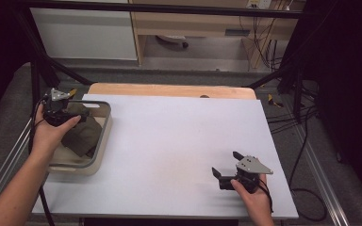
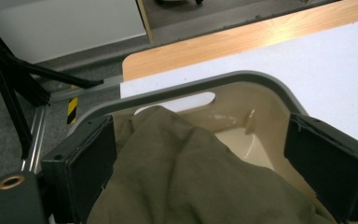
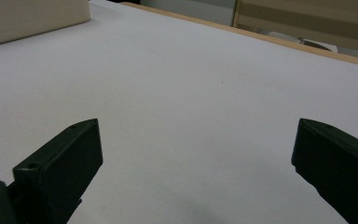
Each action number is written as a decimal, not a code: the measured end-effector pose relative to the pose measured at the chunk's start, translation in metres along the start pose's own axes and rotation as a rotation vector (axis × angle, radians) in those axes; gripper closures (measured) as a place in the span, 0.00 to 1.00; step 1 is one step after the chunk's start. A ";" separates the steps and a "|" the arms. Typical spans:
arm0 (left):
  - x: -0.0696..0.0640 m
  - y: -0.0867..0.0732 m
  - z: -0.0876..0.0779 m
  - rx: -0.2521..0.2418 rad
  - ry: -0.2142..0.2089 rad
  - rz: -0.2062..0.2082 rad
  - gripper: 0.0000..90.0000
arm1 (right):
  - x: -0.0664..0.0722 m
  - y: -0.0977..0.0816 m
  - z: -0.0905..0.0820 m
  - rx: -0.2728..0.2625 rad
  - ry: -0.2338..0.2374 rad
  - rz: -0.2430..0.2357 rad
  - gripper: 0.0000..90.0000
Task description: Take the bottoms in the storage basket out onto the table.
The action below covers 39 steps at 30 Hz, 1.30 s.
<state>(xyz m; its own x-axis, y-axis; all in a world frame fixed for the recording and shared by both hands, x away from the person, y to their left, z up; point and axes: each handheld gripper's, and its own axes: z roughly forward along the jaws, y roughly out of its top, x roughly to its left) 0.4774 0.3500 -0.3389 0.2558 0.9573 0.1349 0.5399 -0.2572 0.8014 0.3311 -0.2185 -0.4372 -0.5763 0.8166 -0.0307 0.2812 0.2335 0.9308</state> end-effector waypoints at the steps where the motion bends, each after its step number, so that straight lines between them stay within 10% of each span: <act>1: 0.000 0.000 0.002 0.006 0.002 -0.004 0.09 | 0.000 0.000 0.000 0.000 0.001 -0.001 0.03; 39: -0.006 -0.026 0.036 0.110 0.010 -0.003 0.07 | 0.001 0.000 0.003 0.016 0.021 -0.002 0.02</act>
<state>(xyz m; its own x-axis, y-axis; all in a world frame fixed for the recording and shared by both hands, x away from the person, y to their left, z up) 0.4909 0.3462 -0.3811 0.2462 0.9592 0.1391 0.6257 -0.2669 0.7330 0.3326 -0.2162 -0.4388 -0.5932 0.8047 -0.0246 0.2918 0.2434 0.9250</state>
